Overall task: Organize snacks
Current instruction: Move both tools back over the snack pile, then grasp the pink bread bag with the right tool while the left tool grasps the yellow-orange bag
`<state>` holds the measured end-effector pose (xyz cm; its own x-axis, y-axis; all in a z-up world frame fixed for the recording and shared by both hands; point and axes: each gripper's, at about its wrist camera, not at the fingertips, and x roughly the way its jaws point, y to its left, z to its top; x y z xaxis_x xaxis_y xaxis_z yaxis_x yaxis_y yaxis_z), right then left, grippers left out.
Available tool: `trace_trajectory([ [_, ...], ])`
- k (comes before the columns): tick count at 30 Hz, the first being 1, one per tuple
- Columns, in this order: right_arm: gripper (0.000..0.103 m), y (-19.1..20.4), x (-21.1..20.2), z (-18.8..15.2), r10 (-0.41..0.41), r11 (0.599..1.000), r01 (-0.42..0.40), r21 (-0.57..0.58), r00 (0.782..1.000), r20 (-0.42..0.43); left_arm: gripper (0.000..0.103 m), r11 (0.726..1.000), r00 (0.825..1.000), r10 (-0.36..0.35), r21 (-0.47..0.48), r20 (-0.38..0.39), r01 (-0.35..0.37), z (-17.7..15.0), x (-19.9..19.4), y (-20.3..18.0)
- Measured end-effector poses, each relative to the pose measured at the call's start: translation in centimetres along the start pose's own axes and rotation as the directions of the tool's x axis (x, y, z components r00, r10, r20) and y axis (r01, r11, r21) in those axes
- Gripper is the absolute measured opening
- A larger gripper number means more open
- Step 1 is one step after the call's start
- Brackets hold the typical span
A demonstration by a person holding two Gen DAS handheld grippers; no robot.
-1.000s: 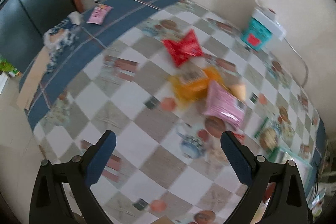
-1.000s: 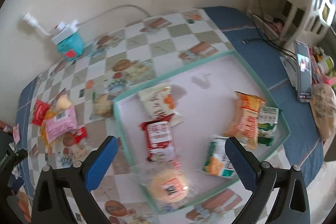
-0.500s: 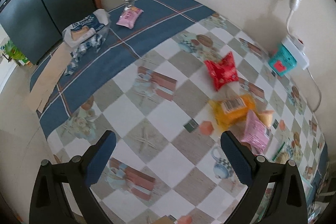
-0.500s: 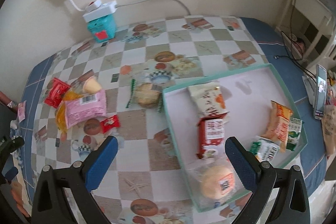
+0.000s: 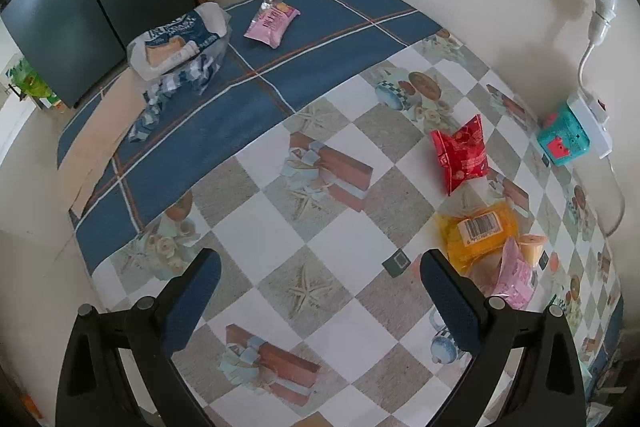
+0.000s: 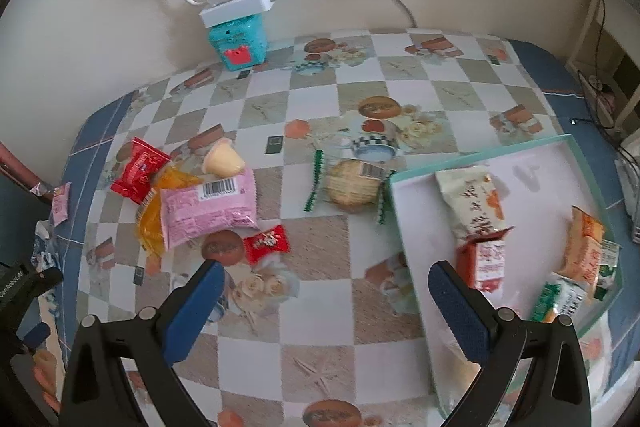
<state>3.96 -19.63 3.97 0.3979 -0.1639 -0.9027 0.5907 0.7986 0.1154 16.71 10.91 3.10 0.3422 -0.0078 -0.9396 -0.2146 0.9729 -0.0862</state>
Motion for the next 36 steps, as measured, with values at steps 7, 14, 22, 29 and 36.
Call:
trace_trajectory([
  [7,0.103,1.5,2.6,0.6,0.016,1.0,-0.016,-0.019,1.0,-0.01,0.1,0.998,0.997,-0.054,0.033,-0.059,0.056,0.4,2.1,-1.8],
  [14,0.103,3.1,5.8,0.3,0.041,0.996,-0.043,-0.077,0.999,-0.033,0.1,0.991,0.991,-0.099,0.08,-0.09,0.106,0.5,3.7,-4.3],
  [22,0.103,4.2,6.5,1.2,0.161,0.986,-0.16,-0.054,0.987,0.026,0.1,0.981,0.987,-0.14,0.124,-0.081,0.149,0.9,5.0,-6.7],
  [29,0.103,6.5,7.5,2.0,0.218,0.97,-0.215,-0.111,0.976,0.017,0.1,0.97,0.983,-0.172,0.164,-0.057,0.179,1.8,6.1,-7.6],
  [36,0.103,8.4,9.6,2.6,0.24,0.959,-0.241,-0.151,0.97,-0.028,0.1,0.936,0.969,-0.238,0.251,-0.07,0.248,2.8,7.5,-8.7],
])
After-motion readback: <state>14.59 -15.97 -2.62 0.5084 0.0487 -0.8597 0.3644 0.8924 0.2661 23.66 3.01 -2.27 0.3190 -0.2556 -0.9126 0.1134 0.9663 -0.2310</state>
